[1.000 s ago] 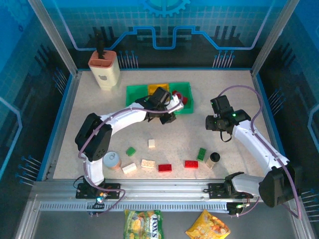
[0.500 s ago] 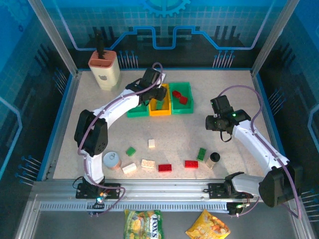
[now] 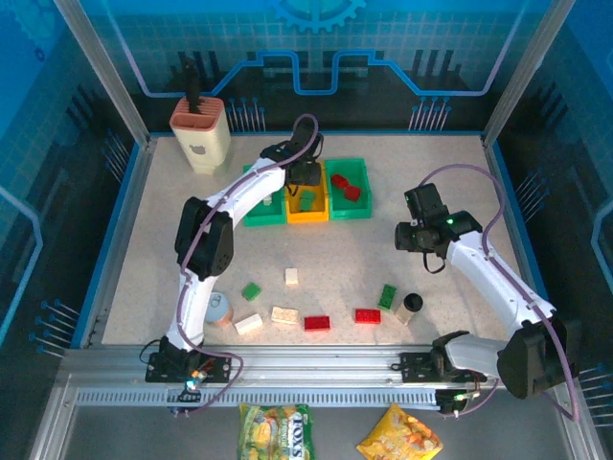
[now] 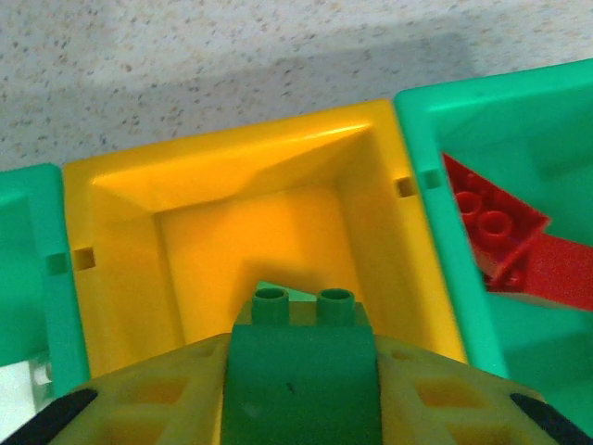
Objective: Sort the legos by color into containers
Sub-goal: Place the lego in the container.
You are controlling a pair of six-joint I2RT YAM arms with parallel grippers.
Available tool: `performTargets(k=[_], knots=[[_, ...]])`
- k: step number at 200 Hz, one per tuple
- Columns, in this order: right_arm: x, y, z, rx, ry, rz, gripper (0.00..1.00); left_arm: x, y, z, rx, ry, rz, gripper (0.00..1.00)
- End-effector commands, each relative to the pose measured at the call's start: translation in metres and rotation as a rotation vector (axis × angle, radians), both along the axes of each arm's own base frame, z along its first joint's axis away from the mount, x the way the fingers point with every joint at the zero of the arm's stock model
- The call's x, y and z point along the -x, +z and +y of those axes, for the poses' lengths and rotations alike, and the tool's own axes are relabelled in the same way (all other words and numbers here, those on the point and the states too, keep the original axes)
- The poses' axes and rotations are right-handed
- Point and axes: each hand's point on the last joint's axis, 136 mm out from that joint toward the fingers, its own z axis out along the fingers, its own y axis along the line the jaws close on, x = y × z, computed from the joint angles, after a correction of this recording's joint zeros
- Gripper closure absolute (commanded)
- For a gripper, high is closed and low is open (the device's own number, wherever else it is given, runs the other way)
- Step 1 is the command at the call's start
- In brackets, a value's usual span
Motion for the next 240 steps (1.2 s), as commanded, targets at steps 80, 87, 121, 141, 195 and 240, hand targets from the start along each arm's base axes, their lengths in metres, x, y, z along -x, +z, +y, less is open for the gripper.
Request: performTargets(k=[80,87,121,141,195,240], knots=[[0.007,0.001,-0.006,0.015,0.001,0.01,0.51,-0.026,-0.03,0.013,0.005,0.106,0.026,0.57],[0.008,0.001,-0.006,0.014,0.0,0.011,0.51,-0.026,-0.03,0.012,0.009,0.105,0.028,0.56],[0.01,0.0,-0.005,0.01,0.006,0.02,0.51,-0.024,-0.023,0.011,0.026,0.105,0.024,0.53],[0.012,-0.001,-0.005,0.008,0.01,0.029,0.51,-0.021,-0.015,0.01,0.041,0.095,0.017,0.53],[0.022,-0.013,-0.001,-0.006,0.008,0.071,0.51,0.0,0.015,0.007,0.092,0.042,0.012,0.54],[0.036,-0.029,0.009,-0.055,-0.044,0.136,0.49,0.035,0.038,0.02,0.104,0.019,0.012,0.54]])
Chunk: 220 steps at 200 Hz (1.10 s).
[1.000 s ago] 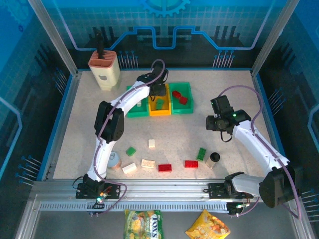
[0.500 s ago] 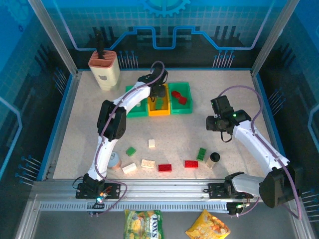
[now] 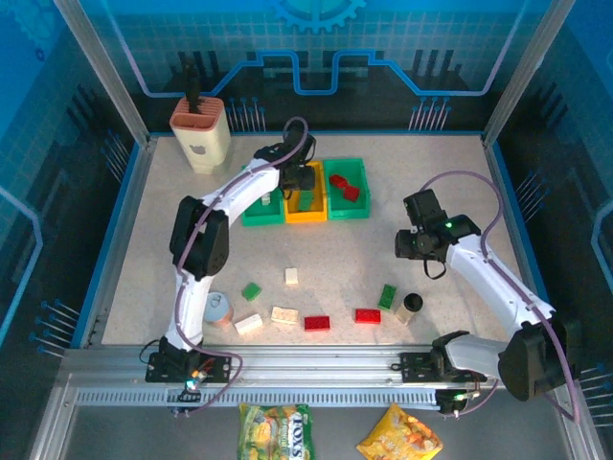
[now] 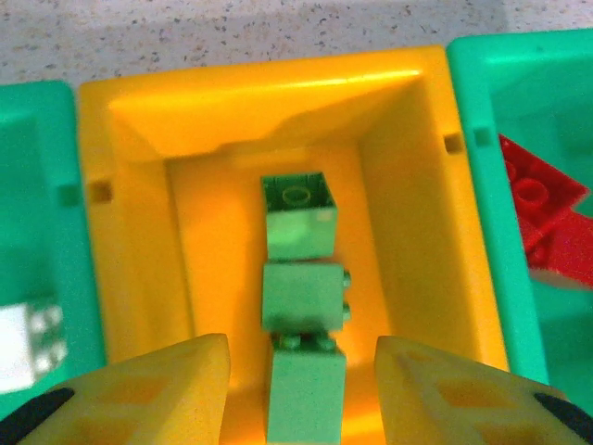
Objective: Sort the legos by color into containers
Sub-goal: Place the lego in the container, then pick up the lego from the bottom-center of the table.
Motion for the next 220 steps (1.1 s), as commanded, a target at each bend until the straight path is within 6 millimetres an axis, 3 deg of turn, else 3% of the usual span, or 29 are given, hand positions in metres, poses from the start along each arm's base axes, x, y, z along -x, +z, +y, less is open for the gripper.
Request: performTargets(k=[1,52,142,169,220], knots=[[0.018,-0.012,0.008,-0.043,-0.039,0.066,0.49,0.016,0.04,0.006,0.047,-0.016,-0.05,0.54],[0.038,-0.037,0.032,-0.126,-0.118,0.205,0.45,0.06,0.063,0.036,-0.032,-0.047,-0.039,0.52],[0.046,-0.064,0.051,-0.124,-0.201,0.412,0.42,0.14,0.092,0.111,-0.105,-0.03,0.027,0.5],[0.048,-0.075,0.056,-0.164,-0.218,0.463,0.41,0.155,0.102,0.129,-0.131,-0.029,0.004,0.49],[0.053,-0.091,0.051,-0.182,-0.299,0.538,0.35,0.166,0.095,0.146,-0.183,-0.032,0.02,0.49]])
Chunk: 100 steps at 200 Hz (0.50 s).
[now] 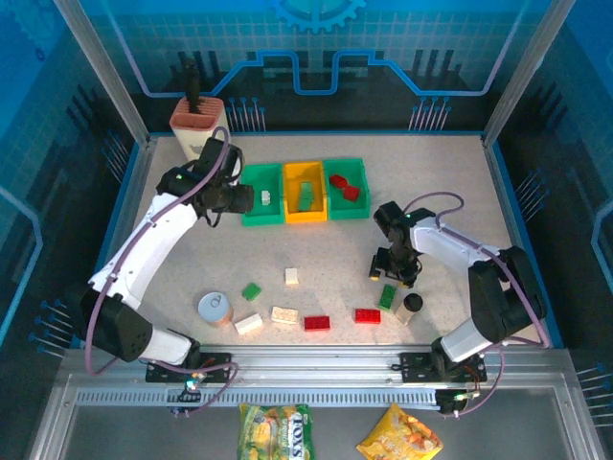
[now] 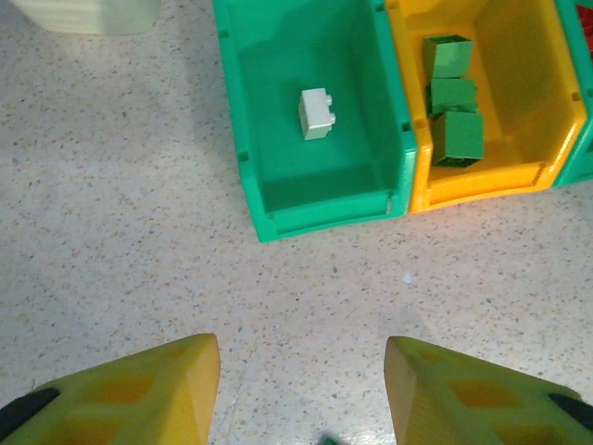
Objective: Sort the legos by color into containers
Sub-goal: Pick up the lego from the bottom-center of the table.
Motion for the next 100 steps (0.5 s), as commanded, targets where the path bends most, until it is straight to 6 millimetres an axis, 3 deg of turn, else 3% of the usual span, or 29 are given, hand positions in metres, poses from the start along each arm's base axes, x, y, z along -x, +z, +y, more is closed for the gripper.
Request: performTargets(k=[1,57,100], knots=[[0.006,-0.006,-0.002,-0.017,-0.065,0.059,0.35,0.012,-0.015,0.014,-0.062,-0.009,0.044,0.49],[0.009,-0.02,0.0,-0.064,-0.112,0.116,0.35,0.007,-0.033,0.018,-0.076,0.004,0.063,0.49],[0.012,-0.026,-0.002,-0.052,-0.131,0.144,0.42,0.01,-0.042,0.027,-0.115,0.005,0.099,0.5]])
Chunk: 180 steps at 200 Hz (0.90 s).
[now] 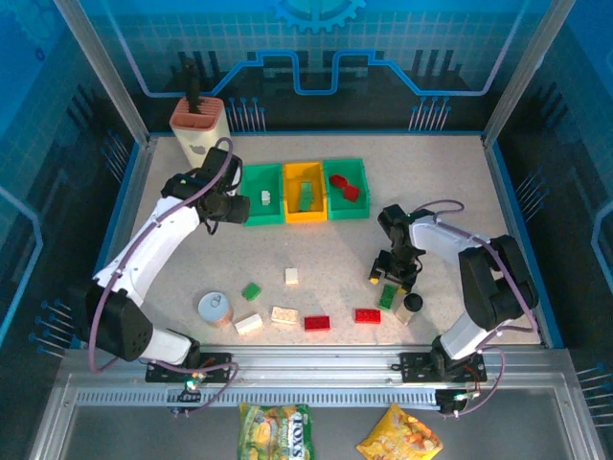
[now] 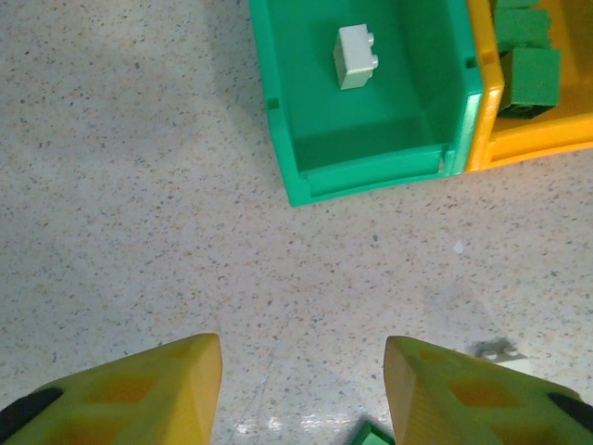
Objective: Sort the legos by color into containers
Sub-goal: Pick up the lego from the bottom-center of the table.
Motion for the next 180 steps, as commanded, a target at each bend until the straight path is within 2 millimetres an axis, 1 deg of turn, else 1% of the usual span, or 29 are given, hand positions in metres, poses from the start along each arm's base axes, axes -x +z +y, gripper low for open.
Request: performTargets(k=[1,27,49,97,155,180], knots=[[0.007,-0.005,-0.002,-0.001,-0.04,0.046,0.42,0.002,-0.009,0.012,-0.047,0.003,0.027,0.5],[0.01,-0.009,-0.005,0.017,-0.045,0.07,0.46,0.004,-0.013,0.016,-0.053,0.006,0.031,0.5],[0.012,-0.011,-0.007,0.03,-0.053,0.085,0.5,0.003,-0.021,0.021,-0.06,0.016,0.034,0.5],[0.012,-0.009,-0.007,0.028,-0.062,0.078,0.57,-0.001,-0.031,0.026,-0.046,0.021,0.01,0.51],[0.011,-0.005,-0.007,0.03,-0.063,0.067,0.66,-0.006,-0.034,0.03,0.019,0.05,-0.024,0.52],[0.007,0.001,-0.007,0.027,-0.057,0.046,0.67,-0.007,-0.035,0.034,0.031,0.065,-0.031,0.52]])
